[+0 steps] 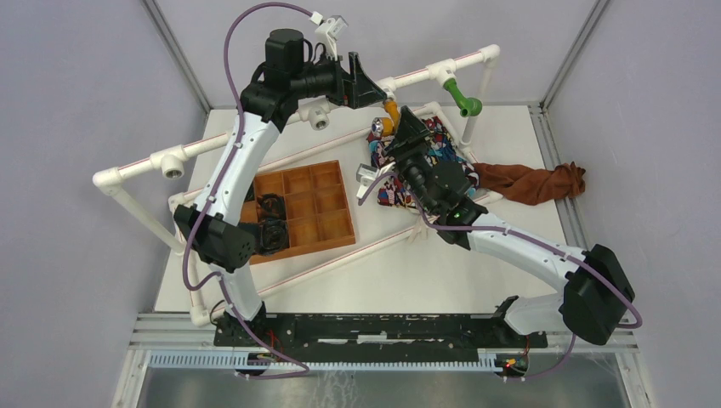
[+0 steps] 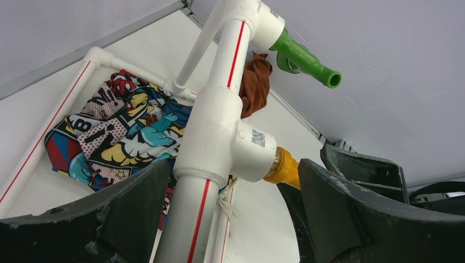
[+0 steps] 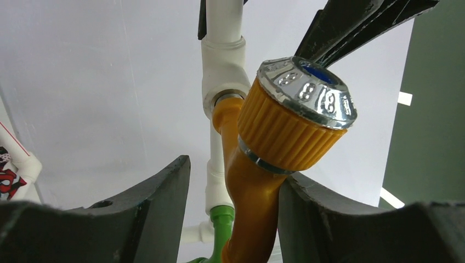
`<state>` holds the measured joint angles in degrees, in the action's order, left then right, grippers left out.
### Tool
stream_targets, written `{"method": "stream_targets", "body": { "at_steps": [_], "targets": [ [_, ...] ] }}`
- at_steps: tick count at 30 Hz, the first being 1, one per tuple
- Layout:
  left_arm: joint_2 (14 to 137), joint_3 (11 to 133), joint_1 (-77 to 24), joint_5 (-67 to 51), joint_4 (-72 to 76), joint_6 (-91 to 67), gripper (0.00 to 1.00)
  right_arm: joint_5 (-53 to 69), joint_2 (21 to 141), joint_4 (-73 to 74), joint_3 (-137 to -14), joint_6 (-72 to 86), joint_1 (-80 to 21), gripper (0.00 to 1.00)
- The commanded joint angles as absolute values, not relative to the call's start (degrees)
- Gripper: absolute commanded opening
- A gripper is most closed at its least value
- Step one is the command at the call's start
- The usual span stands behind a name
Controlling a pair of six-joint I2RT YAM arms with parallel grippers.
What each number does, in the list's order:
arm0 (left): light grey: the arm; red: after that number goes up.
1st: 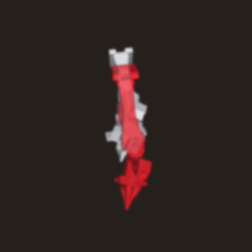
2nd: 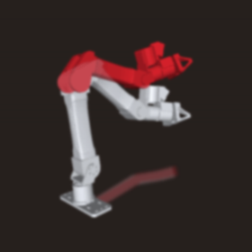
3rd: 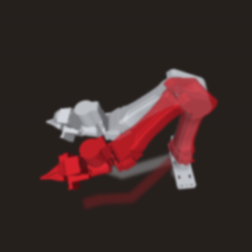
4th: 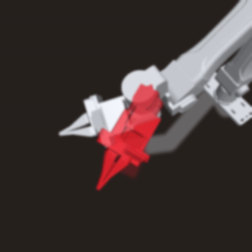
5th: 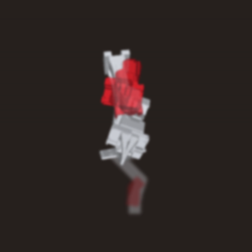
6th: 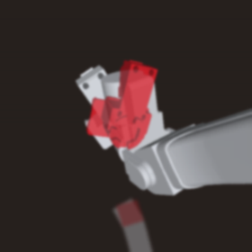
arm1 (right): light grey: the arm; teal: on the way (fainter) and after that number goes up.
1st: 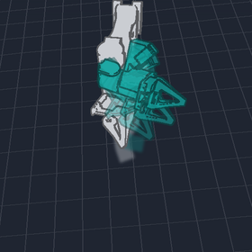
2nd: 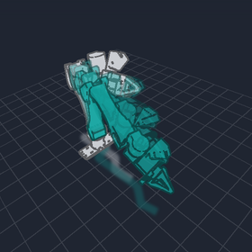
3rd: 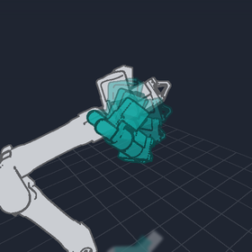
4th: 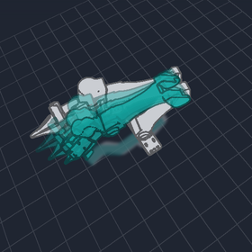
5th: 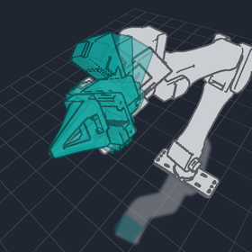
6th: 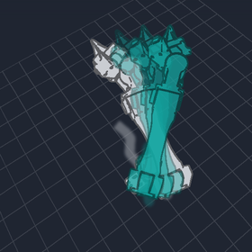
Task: Install the water faucets
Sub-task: Install the water faucet onto the adaptor, then adjust the water faucet.
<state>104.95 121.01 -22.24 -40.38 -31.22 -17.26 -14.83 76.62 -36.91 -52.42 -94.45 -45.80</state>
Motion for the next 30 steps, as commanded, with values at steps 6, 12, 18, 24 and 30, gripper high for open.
{"method": "stream_targets", "body": {
  "at_steps": [6,12,18,24,30],
  "targets": [
    [103.7,119.8,-22.2,-40.4,-34.9,-17.3,0.94,-10.9,75.9,-29.8,-55.8,-87.6,-46.7,0.59],
    [103.8,119.8,-22.2,-40.3,-35.0,-17.2,0.94,-10.0,76.6,-27.7,-58.0,-84.8,-46.7,0.35],
    [103.9,119.8,-22.1,-39.9,-35.1,-17.0,0.94,-8.4,77.6,-24.4,-60.5,-82.0,-46.8,0.0],
    [104.2,121.5,-21.5,-36.7,-37.3,-17.4,0.95,-12.1,78.7,-26.1,-59.4,-95.3,-47.3,0.0],
    [102.6,122.1,-21.4,-36.5,-38.6,-17.2,0.94,-11.0,79.4,-20.9,-62.5,-108.5,-47.2,0.0]
  ]
}}
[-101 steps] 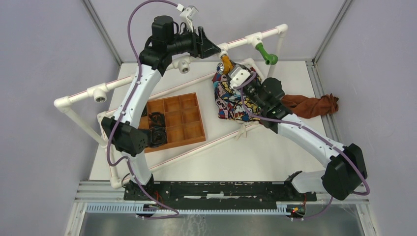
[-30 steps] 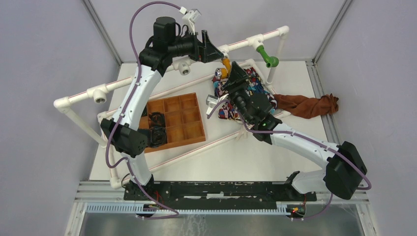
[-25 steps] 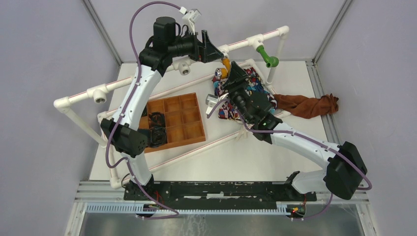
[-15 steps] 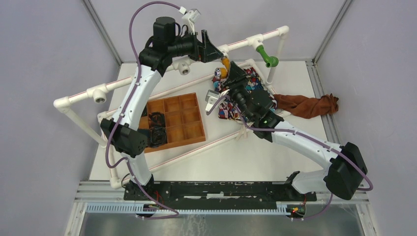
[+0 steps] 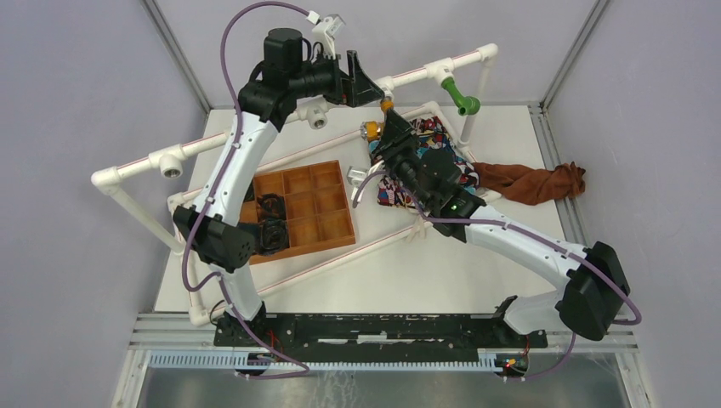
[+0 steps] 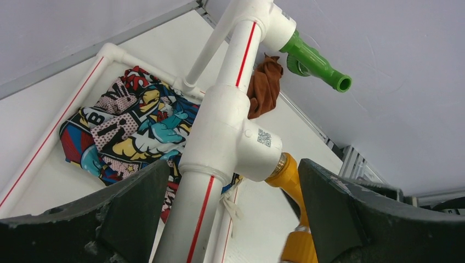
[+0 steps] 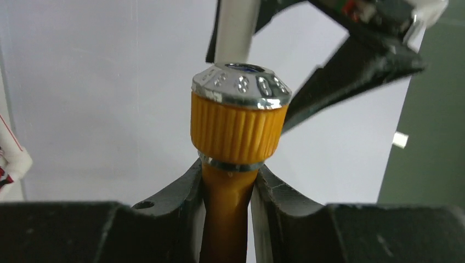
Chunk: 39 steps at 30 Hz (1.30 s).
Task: Install the water faucets
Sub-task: Adjust the water faucet.
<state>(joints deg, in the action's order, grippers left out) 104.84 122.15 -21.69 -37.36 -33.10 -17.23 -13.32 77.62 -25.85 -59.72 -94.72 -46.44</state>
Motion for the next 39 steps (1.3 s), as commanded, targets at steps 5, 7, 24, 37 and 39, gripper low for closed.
{"method": "stream_targets", "body": {
  "at_steps": [5,7,24,37,39],
  "targets": [
    [102.2,120.4,-20.8,-37.2,-37.5,-17.6,0.95,-12.1,78.6,-20.5,-61.1,-116.0,-47.3,0.0],
    [102.4,120.4,-20.5,-37.4,-37.5,-17.7,0.95,-11.8,78.3,-19.5,-62.1,-114.6,-47.3,0.0],
    [101.1,119.1,-19.7,-38.1,-37.0,-17.6,0.95,-8.3,74.6,-19.4,-61.1,-101.5,-46.1,0.0],
    [94.8,119.4,-18.9,-32.7,-32.0,-14.9,0.99,-1.0,61.6,-30.7,-50.7,-62.6,-45.8,0.0],
    [91.8,117.5,-18.9,-30.2,-29.6,-13.3,1.0,-0.2,59.5,-32.0,-49.2,-53.4,-44.9,0.0]
  ]
}}
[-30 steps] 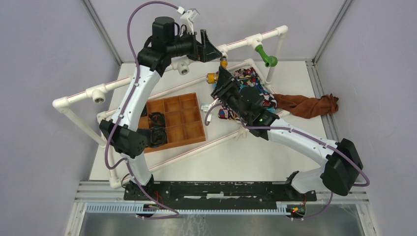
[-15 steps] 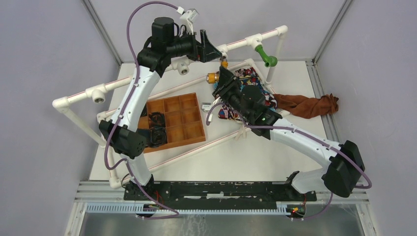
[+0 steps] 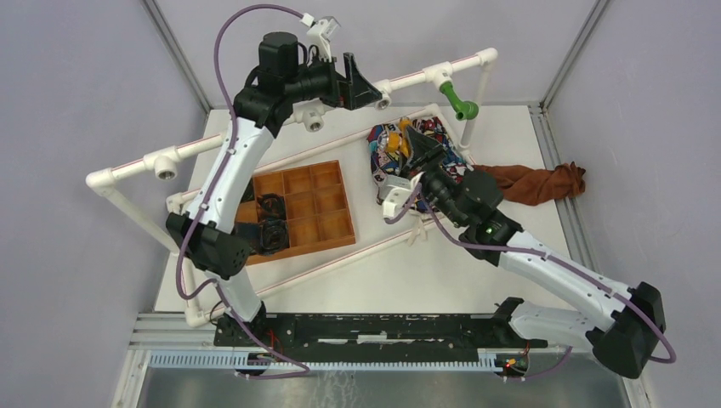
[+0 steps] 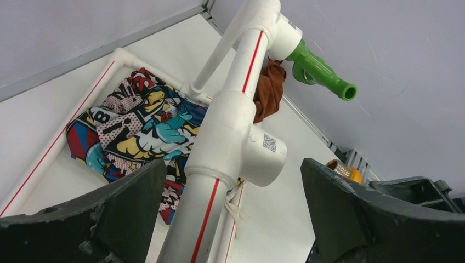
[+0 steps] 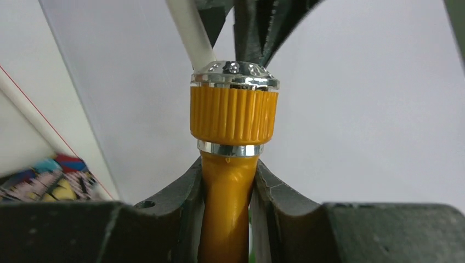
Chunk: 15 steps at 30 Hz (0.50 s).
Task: Install the water faucets
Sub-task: Adjust the water faucet.
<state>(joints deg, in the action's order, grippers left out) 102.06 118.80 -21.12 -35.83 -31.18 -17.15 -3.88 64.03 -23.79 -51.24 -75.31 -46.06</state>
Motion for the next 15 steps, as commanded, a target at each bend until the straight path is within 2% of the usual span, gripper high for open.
{"method": "stream_targets", "body": {
  "at_steps": [1,5,8,15],
  "targets": [
    [89.2,116.3,-18.9,-28.9,-28.1,-12.4,1.0,1.9,58.5,-32.1,-48.6,-47.1,-43.6,0.0],
    [80.9,108.9,-18.9,-28.4,-22.3,-9.9,1.0,9.8,53.9,-38.2,-43.3,-19.9,-36.5,0.0],
    [76.0,104.7,-18.9,-36.0,-22.1,-8.5,1.0,13.7,52.8,-39.5,-41.6,-1.4,-32.0,0.0],
    [63.0,91.5,-18.9,-42.9,-20.6,-10.3,1.0,25.1,52.2,-53.2,-34.7,21.3,-27.7,0.0]
  ]
}}
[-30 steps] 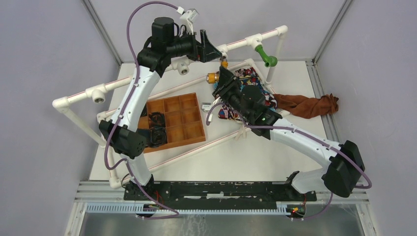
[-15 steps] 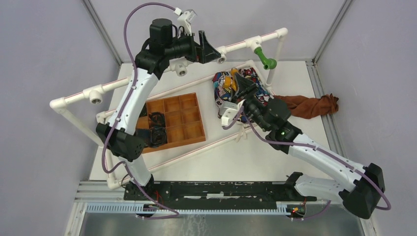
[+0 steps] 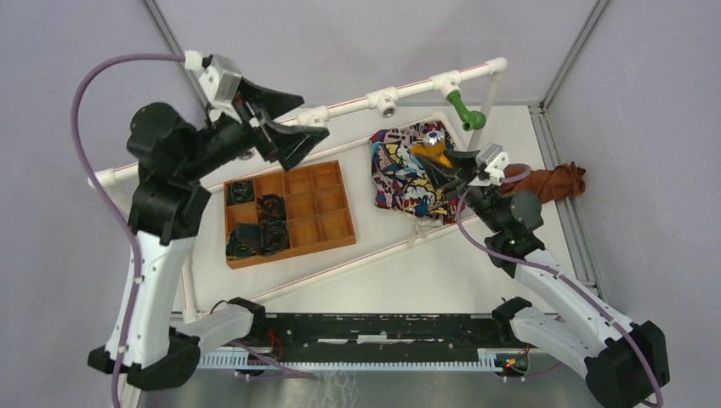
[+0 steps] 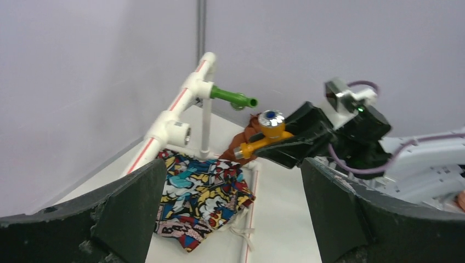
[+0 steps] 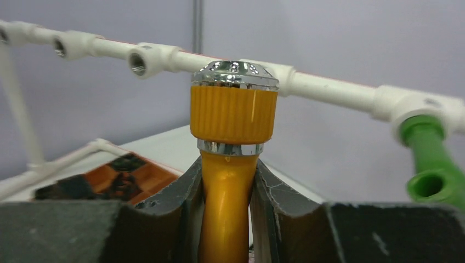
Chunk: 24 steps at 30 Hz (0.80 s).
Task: Install the water faucets
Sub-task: Adjust the water faucet.
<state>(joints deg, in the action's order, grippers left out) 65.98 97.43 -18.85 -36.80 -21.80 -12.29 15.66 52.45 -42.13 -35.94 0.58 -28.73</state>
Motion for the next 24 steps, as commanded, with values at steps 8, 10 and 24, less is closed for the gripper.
{"method": "stream_targets", "body": {
  "at_steps": [8,10,24],
  "targets": [
    [54.1,76.8,-20.1,-54.4,-20.7,-12.3,1.0,32.6,52.4,-65.5,-29.7,42.7,-27.0,0.0],
    [53.0,74.7,-22.1,-55.3,-20.7,-12.6,1.0,35.0,53.3,-67.5,-29.9,48.4,-26.9,0.0],
    [49.8,55.5,-37.5,-39.1,8.9,-33.1,0.99,37.2,56.1,-65.0,-30.8,61.1,-28.1,0.0]
  ]
}}
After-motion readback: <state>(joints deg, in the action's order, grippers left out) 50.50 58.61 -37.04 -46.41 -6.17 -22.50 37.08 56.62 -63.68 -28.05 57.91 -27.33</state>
